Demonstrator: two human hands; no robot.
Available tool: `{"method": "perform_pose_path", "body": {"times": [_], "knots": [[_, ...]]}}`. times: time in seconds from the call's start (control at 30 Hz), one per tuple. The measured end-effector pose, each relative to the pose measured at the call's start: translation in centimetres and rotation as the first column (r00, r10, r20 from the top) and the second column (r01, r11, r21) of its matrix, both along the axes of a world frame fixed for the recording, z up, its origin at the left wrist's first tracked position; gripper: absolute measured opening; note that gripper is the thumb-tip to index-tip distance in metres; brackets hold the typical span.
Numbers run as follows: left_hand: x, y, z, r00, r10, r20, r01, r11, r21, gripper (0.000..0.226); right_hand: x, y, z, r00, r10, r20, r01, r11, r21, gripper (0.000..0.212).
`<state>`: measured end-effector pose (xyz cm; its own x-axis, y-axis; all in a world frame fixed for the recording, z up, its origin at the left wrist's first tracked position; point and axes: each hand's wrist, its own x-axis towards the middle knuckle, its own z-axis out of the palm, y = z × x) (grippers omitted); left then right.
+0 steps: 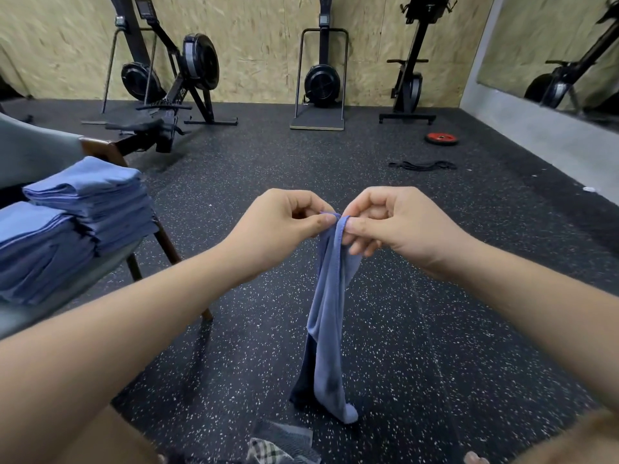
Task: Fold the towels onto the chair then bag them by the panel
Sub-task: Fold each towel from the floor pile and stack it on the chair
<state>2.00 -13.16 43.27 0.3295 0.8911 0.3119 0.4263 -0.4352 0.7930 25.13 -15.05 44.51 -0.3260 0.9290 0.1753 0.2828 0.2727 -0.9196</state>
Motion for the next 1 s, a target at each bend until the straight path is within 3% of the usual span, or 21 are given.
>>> {"method": "perform_pose_path", "body": {"times": [0.4,0.5,0.73,0.9,1.0], "knots": [[1.0,-1.4,0.9,1.0,-0.015,-0.013,0.016,1.0,0.027,0.013,-0.3,0.1,0.2,0.95,-0.182,0.255,0.131,0.97,0.205,0.026],[1.0,-1.6,0.9,0.998,-0.054,0.016,0.054,0.998,0.041,0.009,-0.2,0.1,0.2,0.939,-0.195,0.284,0.137,0.968,0.212,0.029],[0.5,-1.0,1.0,0.997,-0.01,-0.074,0.018,0.994,0.108,0.021,-0.3,0.0,0.4,0.927,-0.12,0.356,0.07,0.986,0.151,0.047],[-0.2,-0.2,1.0,1.0,0.026,0.006,-0.027,0.999,0.042,0.022,0.5,0.3,0.1,0.822,-0.015,0.569,-0.008,0.999,0.038,0.04],[-1.1,0.5,1.2,0.996,0.069,0.058,-0.071,0.997,0.024,0.019,1.4,0.6,0.1,0.748,-0.037,0.663,0.001,0.999,0.054,0.038]]}}
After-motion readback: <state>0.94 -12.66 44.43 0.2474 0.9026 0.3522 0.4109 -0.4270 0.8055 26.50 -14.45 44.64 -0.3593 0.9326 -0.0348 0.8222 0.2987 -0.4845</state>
